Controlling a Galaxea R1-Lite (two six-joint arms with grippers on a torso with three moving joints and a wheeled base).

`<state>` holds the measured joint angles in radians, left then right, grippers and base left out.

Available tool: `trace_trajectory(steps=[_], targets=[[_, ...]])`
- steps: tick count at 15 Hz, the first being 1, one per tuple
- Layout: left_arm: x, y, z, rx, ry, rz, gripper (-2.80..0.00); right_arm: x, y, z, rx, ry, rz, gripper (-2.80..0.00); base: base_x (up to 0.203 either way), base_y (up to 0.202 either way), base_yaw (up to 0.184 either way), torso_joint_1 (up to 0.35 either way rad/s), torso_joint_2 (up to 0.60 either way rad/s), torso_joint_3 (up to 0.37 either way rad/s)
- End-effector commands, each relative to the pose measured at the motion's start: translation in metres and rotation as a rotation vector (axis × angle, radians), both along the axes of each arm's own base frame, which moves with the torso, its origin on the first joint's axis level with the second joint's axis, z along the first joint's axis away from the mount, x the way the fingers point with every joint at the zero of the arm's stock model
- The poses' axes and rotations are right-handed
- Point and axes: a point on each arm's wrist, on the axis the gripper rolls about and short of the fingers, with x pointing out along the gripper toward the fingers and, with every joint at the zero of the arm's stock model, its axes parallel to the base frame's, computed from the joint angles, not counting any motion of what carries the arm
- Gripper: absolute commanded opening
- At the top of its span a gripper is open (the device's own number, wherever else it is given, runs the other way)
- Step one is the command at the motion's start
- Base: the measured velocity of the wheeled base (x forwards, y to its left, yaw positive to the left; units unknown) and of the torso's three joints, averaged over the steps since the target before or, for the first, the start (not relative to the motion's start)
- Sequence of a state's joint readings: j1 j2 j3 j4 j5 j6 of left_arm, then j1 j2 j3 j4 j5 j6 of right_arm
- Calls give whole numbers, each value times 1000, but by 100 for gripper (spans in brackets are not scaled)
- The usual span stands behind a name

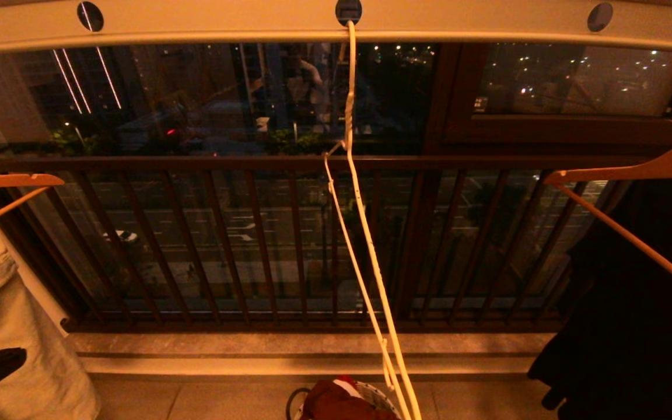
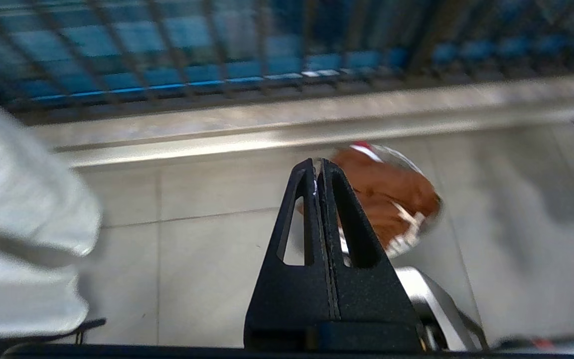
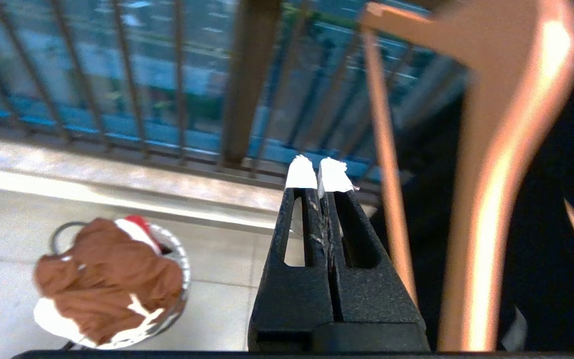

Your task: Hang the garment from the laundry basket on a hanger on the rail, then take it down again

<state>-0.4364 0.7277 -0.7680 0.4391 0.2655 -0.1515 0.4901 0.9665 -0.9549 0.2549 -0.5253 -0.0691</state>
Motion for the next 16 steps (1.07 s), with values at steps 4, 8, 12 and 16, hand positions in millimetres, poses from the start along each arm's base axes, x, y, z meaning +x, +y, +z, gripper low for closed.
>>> trace_trajectory(steps=[4,8,12,16], targets=[[-33,16,-15,-18,-102,196,-280,-43,-32,-1,48,-116,-160,-280,0,0,0,0,0,0],[-61,20,-28,-13,-199,331,-280,-93,-49,-1,62,-227,-308,-280,0,0,0,0,0,0],[-85,17,-48,37,-279,421,-280,-152,-52,-20,29,-288,-436,-280,0,0,0,0,0,0],[-96,17,-64,39,-326,425,-280,-178,-51,-46,13,-287,-463,-280,0,0,0,0,0,0]])
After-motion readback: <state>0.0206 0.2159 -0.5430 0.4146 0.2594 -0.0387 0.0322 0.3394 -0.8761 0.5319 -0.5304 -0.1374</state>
